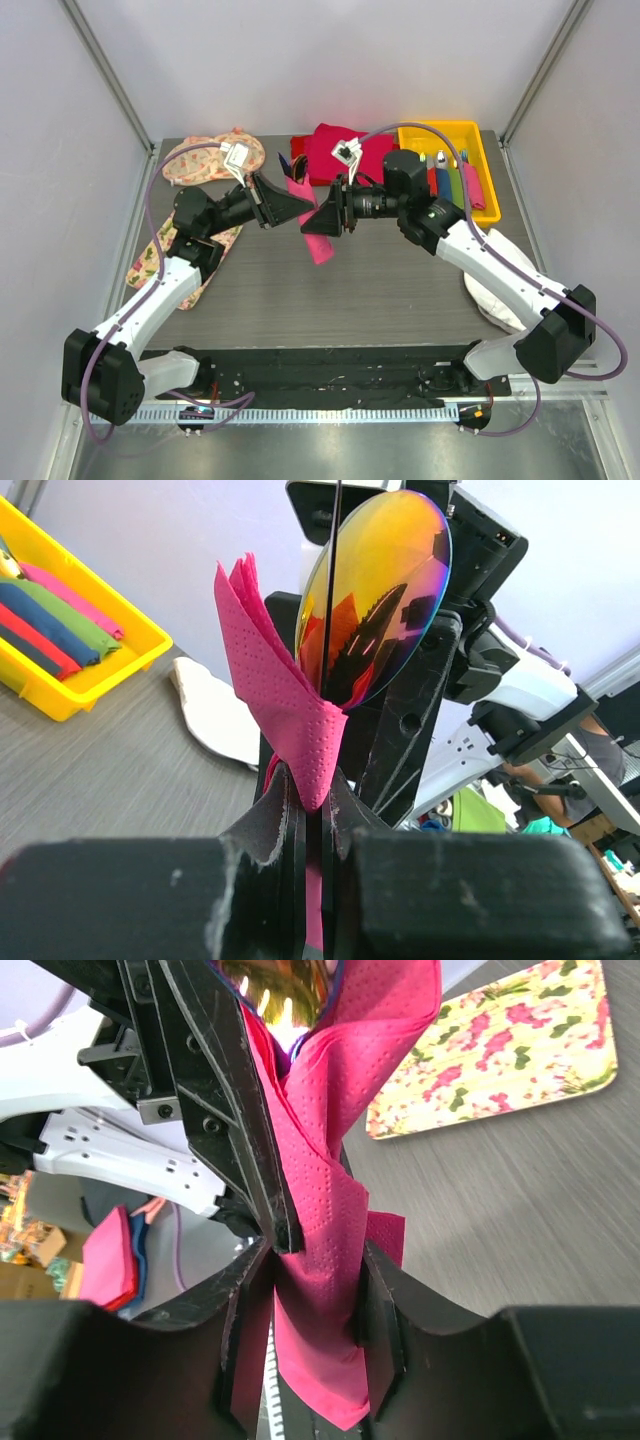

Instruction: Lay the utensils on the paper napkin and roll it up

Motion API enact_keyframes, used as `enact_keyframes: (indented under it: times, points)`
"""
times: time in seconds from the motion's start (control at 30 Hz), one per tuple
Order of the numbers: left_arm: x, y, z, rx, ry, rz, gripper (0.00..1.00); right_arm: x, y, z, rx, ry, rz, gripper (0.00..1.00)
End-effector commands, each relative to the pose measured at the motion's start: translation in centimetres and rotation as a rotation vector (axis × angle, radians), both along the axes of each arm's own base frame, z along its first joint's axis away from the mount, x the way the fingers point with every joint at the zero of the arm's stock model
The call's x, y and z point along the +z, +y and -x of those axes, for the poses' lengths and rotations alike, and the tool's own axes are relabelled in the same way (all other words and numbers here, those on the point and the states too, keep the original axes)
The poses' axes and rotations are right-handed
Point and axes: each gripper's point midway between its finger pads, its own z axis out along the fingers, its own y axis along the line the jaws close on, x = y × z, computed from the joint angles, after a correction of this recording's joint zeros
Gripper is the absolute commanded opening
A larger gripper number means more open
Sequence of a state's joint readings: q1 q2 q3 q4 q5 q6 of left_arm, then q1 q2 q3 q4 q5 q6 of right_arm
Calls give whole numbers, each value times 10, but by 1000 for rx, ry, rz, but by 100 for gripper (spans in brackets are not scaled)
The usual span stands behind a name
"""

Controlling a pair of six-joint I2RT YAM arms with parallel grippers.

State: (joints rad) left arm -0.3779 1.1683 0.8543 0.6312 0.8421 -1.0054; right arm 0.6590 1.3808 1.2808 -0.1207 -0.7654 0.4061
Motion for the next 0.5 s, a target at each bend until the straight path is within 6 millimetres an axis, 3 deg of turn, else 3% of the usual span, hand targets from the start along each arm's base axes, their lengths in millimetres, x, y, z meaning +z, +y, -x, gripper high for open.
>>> enact_keyframes:
  times: [0.0,0.07,0.13,0.23,0.3,0.4,0.43,0.47]
  points:
    - [47,4,12,1,-139,72,0,19,5,15,78,4,-81,43]
    - [48,4,13,-3,-138,74,0,18,6,16,81,29,-84,40]
    - [48,4,12,-3,-139,73,0,25,6,16,83,11,-106,29]
    - [46,4,12,5,-131,71,0,27,6,13,65,4,-108,1]
    - [40,6,6,40,-107,61,0,27,3,11,40,-3,-104,1]
    - [33,10,0,91,-75,47,21,30,-1,6,-10,-27,-101,1]
    - [32,13,-3,108,-62,43,36,32,-3,2,-31,-36,-102,1]
    - [30,15,-5,120,-52,38,43,35,-5,3,-36,-52,-108,1]
